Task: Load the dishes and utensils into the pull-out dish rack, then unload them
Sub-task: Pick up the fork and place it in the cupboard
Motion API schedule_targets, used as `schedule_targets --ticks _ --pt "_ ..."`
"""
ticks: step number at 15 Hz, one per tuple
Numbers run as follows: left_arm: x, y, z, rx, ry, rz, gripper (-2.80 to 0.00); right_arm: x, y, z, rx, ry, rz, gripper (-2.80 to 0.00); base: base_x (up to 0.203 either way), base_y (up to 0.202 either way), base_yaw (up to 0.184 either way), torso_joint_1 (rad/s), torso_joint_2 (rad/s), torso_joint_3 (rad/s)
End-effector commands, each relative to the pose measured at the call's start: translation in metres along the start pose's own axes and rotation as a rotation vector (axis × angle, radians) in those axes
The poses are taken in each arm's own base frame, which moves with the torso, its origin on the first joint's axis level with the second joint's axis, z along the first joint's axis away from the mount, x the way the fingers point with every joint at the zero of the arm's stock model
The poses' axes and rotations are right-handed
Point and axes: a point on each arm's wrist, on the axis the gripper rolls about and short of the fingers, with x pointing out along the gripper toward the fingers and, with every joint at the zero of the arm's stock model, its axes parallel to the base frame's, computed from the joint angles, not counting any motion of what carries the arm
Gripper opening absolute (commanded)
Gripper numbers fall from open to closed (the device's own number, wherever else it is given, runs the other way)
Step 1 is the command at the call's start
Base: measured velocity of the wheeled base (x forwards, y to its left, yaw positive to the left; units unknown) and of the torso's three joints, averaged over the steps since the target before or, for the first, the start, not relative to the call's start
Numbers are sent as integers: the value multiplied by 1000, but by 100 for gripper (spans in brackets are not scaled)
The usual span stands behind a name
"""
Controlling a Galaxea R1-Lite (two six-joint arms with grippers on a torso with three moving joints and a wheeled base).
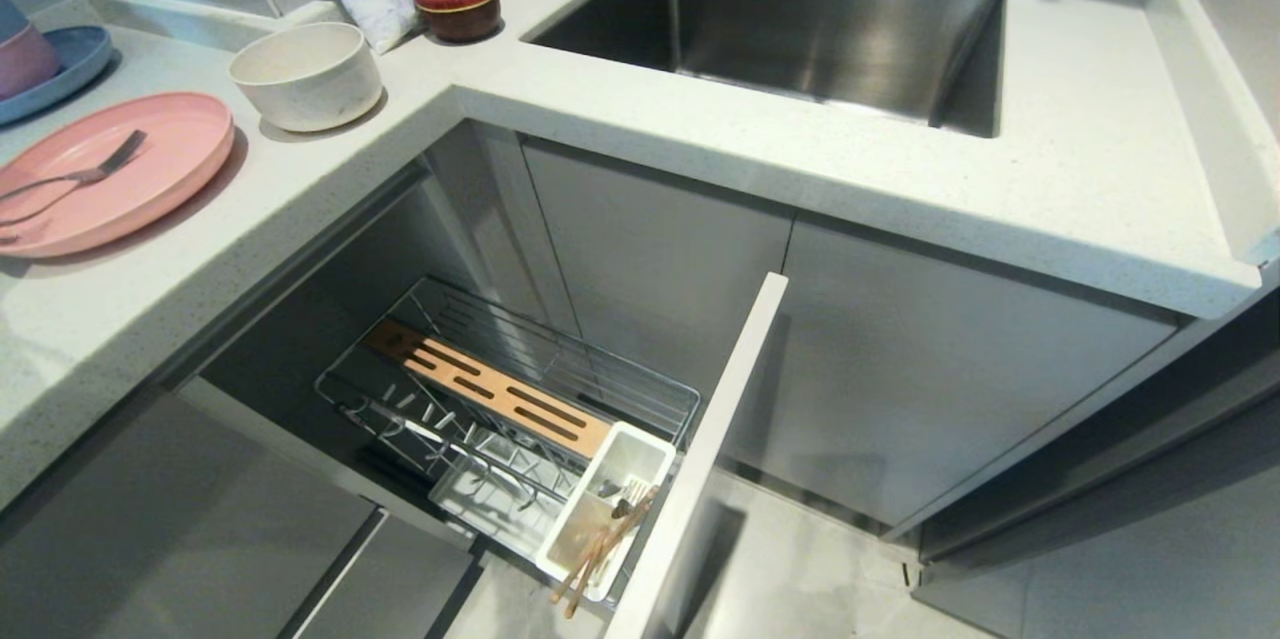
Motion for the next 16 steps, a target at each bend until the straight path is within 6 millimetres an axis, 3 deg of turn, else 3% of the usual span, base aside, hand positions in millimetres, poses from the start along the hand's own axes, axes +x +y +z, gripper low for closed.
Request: schedule_targets --ticks 1,16 --pt "1 -1 0 -3 -7 -25 0 0 0 -1 0 -2 1 -280 0 0 0 0 0 0" --pt "15 -16 -2 -45 21 -126 0 0 0 -1 0 -2 0 -280 0 0 0 0 0 0"
